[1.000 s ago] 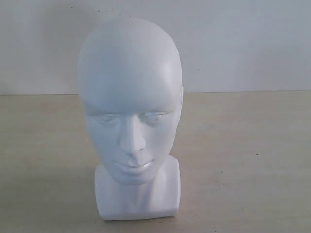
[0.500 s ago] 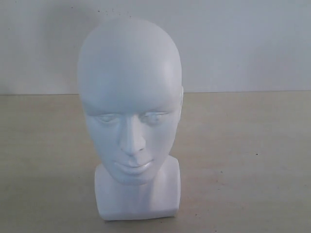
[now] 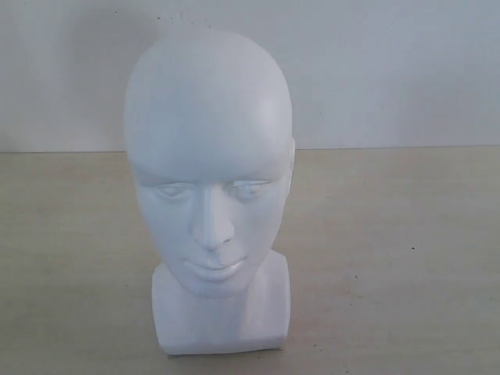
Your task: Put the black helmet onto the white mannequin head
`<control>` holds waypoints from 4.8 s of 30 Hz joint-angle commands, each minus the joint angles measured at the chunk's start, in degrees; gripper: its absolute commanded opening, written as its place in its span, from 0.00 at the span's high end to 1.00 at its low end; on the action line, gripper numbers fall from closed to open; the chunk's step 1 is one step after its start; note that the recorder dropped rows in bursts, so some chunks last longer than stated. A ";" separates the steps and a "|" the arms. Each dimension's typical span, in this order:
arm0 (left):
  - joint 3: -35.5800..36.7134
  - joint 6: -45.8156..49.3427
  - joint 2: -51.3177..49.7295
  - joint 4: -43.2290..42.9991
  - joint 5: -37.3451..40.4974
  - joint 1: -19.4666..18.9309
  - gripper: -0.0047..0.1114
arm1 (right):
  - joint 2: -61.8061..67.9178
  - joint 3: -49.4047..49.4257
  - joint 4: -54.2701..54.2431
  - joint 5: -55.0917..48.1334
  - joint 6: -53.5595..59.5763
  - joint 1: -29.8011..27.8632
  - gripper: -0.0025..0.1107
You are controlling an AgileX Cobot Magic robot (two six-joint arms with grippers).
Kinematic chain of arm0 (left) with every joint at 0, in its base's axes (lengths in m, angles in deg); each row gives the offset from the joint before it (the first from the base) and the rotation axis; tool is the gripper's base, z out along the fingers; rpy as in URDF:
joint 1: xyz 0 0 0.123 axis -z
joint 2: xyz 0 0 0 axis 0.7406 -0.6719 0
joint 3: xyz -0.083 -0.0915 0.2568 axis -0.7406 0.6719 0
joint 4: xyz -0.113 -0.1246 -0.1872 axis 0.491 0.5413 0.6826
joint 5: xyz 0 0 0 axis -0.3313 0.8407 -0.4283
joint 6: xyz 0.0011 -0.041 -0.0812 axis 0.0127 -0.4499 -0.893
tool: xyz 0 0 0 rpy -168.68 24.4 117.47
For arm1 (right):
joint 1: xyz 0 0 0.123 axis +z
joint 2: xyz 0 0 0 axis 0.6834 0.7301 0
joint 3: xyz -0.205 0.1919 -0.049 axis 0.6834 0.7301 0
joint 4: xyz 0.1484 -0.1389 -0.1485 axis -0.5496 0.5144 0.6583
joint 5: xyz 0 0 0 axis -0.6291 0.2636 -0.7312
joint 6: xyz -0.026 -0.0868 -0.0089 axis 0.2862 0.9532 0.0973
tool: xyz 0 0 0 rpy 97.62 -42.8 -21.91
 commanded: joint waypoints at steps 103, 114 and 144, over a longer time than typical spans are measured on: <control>40.97 -10.60 -27.60 23.97 -24.62 14.19 0.92 | -0.37 -0.06 0.01 0.21 0.22 -0.21 0.98; 42.54 -10.60 -27.40 24.48 -24.62 14.19 0.92 | -0.37 -0.06 0.01 0.21 0.22 -0.21 0.98; 11.37 -10.44 -40.08 23.63 -24.62 14.07 0.92 | -0.37 -0.06 0.01 0.50 0.22 -0.21 0.98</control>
